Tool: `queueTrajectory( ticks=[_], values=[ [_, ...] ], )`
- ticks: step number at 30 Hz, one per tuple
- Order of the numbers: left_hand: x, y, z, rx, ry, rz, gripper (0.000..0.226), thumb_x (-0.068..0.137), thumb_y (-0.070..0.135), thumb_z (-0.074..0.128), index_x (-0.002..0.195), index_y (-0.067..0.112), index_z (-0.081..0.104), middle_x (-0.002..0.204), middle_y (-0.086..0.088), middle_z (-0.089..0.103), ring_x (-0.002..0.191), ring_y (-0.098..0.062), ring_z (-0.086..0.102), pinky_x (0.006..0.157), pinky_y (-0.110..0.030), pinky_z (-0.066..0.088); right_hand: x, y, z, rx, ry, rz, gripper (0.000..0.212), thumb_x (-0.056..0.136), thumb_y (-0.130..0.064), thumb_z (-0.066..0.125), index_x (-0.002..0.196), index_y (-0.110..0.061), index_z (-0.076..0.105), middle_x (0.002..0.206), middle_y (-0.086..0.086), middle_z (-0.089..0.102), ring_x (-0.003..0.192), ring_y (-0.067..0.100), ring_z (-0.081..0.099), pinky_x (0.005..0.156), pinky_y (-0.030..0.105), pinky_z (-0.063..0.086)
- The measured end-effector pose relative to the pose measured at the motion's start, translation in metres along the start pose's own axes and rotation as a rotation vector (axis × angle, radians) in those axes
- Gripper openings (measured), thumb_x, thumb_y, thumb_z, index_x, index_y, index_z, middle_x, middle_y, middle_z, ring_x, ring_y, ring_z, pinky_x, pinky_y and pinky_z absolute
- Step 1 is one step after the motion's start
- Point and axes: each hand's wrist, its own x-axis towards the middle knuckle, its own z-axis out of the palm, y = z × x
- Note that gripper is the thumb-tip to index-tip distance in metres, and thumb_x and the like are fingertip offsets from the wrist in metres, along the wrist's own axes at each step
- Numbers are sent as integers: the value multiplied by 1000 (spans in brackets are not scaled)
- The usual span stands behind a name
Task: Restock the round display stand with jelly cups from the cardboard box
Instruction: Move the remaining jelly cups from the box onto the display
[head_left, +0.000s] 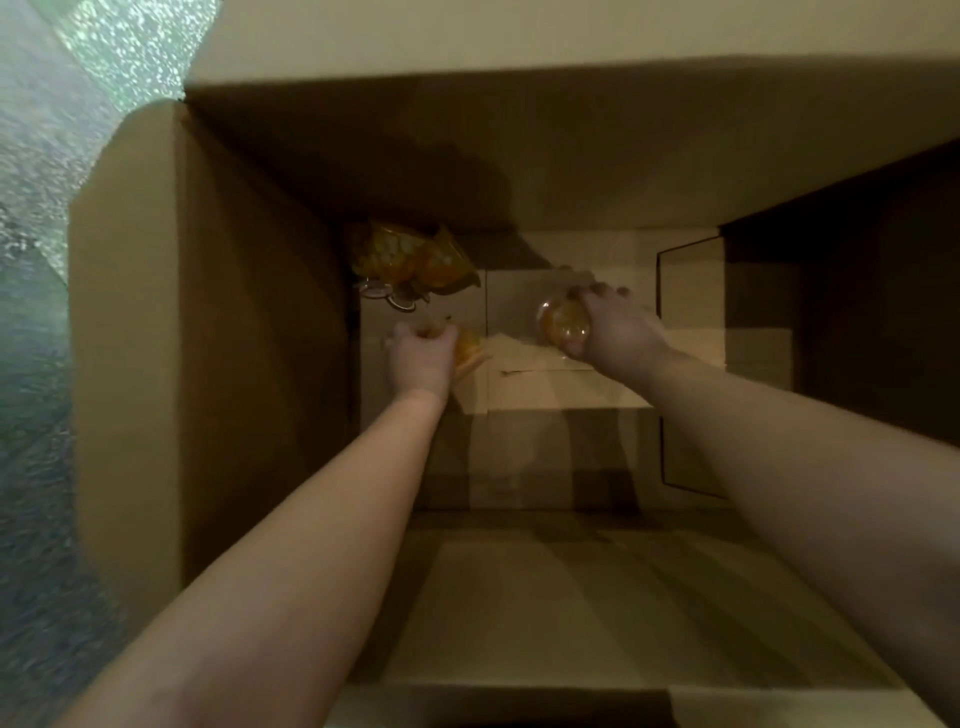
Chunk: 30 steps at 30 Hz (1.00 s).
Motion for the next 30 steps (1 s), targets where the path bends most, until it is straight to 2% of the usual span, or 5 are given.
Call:
queueTrajectory(
  ticks=[8,12,16,21,30],
  values=[
    [-21,13,11,-147,-158,-345,22,95,34,63,85,19,51,89,-4,54,78,-19,53,93,-37,49,-41,12,33,153,-129,80,70,84,-33,74,145,-28,40,146,0,44,133,26,40,107,45,41],
    [-55,15,9,-105,-170,-360,23,94,36,65,100,17,55,99,-4,56,81,-21,53,83,-37,45,-67,20,17,169,-191,148,72,82,-30,77,145,-24,42,143,1,45,131,26,44,107,45,43],
    [-103,17,9,-74,-181,-82,63,94,30,66,149,24,36,133,0,50,113,-21,52,82,-30,41,-123,43,-18,407,-74,154,71,79,-31,79,142,-22,46,138,1,51,122,22,53,100,38,49],
    [-185,43,20,4,-273,254,58,90,34,70,142,34,43,119,14,52,90,-1,51,69,-19,41,-221,82,-67,557,165,137,69,81,-36,79,141,-22,47,135,-3,51,112,10,51,93,25,45],
    [-358,89,95,156,-568,599,54,89,28,72,138,33,48,123,17,59,107,-4,59,89,-22,50,-409,196,-107,735,472,248,64,79,-31,80,131,-36,44,119,-5,53,108,16,56,86,23,43]
  ],
)
